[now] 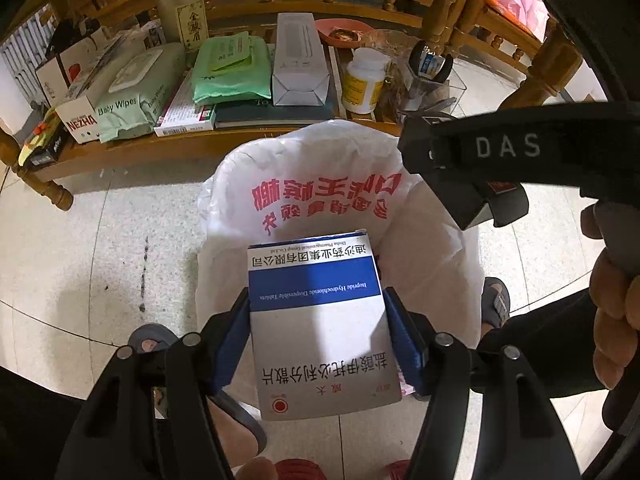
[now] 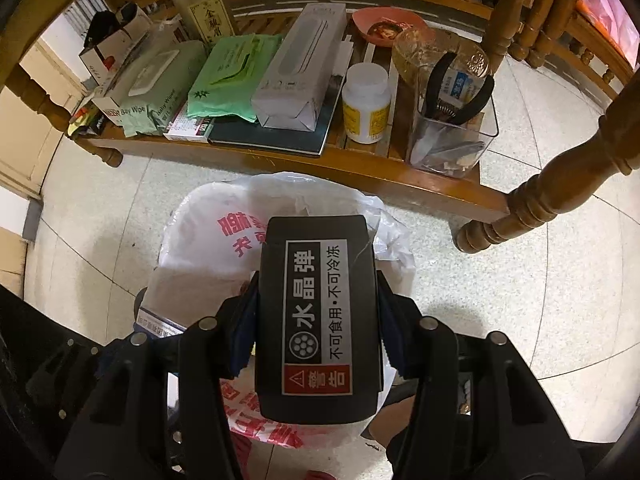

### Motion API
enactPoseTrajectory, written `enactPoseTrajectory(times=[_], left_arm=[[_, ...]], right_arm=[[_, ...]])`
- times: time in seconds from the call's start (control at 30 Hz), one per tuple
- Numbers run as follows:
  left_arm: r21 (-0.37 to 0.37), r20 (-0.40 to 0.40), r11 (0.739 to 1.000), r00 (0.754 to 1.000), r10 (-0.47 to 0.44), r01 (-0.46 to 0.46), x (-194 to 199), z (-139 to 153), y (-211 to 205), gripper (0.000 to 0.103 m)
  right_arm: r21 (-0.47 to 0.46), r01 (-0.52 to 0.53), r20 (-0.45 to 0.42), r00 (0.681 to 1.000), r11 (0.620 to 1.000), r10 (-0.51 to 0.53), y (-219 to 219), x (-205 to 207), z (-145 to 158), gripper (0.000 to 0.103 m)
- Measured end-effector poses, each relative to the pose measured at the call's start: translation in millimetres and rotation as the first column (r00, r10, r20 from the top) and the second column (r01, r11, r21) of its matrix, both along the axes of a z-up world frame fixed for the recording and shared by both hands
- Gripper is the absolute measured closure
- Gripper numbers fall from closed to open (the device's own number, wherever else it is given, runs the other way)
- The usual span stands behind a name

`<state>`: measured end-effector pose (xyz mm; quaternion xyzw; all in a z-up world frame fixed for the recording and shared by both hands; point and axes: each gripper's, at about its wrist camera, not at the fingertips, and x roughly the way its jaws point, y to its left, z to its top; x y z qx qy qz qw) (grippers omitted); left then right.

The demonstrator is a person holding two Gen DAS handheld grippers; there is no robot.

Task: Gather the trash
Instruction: 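Open the left tool dropping the medicine box while the right tool drops the black box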

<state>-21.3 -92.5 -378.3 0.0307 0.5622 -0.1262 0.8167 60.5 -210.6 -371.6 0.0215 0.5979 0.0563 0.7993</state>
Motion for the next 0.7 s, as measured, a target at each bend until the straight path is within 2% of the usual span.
enactPoseTrajectory(times=[0.17, 0.2, 0.23, 0.27, 0.3, 0.33, 0.4, 0.47, 0.7], left_arm=[[-0.008, -0.005, 1.000, 1.000, -0.004, 0.004, -0.4, -1.6, -0.2, 0.039], [-0.007, -0.002, 1.000, 1.000, -0.003, 0.003, -0.1, -0.9, -0.1, 0.037], [-0.017, -0.004, 1.000, 1.000, -0.002, 0.002, 0.6, 0.1, 0.8, 0.030], [-0.025, -0.007, 1.000, 1.000, 0.002, -0.003, 1.2, 0.7, 1.8, 0.025], [-0.032, -0.008, 0.999, 1.000, 0.006, -0.006, 1.5, 1.0, 3.1, 0.022], [-0.040, -0.009, 0.999, 1.000, 0.009, -0.009, 1.6, 1.6, 3.8, 0.016], [-0.046, -0.008, 0.999, 1.000, 0.014, -0.014, 1.2, 2.9, 4.4, 0.008], [-0.053, -0.004, 0.999, 1.000, 0.015, -0.015, 0.8, 4.0, 4.8, 0.008], [-0.055, 0.009, 0.998, 1.000, 0.017, -0.016, 0.9, 9.2, 5.5, 0.008]], right_arm=[[-0.006, -0.013, -0.004, 1.000, 1.000, 0.013, 6.4, 3.3, -4.2, 0.051], [-0.005, -0.016, -0.005, 1.000, 1.000, 0.016, 7.6, 3.7, -4.8, 0.051], [-0.004, -0.021, -0.005, 1.000, 1.000, 0.021, 8.6, 3.9, -5.2, 0.051], [-0.004, -0.025, -0.007, 1.000, 1.000, 0.025, 9.3, 4.0, -5.7, 0.046], [-0.006, -0.027, -0.011, 1.000, 1.000, 0.027, 10.3, 4.4, -6.6, 0.027], [-0.012, -0.026, -0.012, 1.000, 1.000, 0.026, 10.3, 4.4, -7.2, 0.020], [-0.008, -0.020, -0.002, 1.000, 1.000, 0.020, 9.7, 4.3, -6.4, 0.019], [-0.007, -0.010, -0.005, 1.000, 1.000, 0.010, 7.5, 5.2, -6.4, 0.013], [-0.003, 0.008, -0.002, 1.000, 1.000, -0.008, 4.3, 5.8, -4.2, 0.012]])
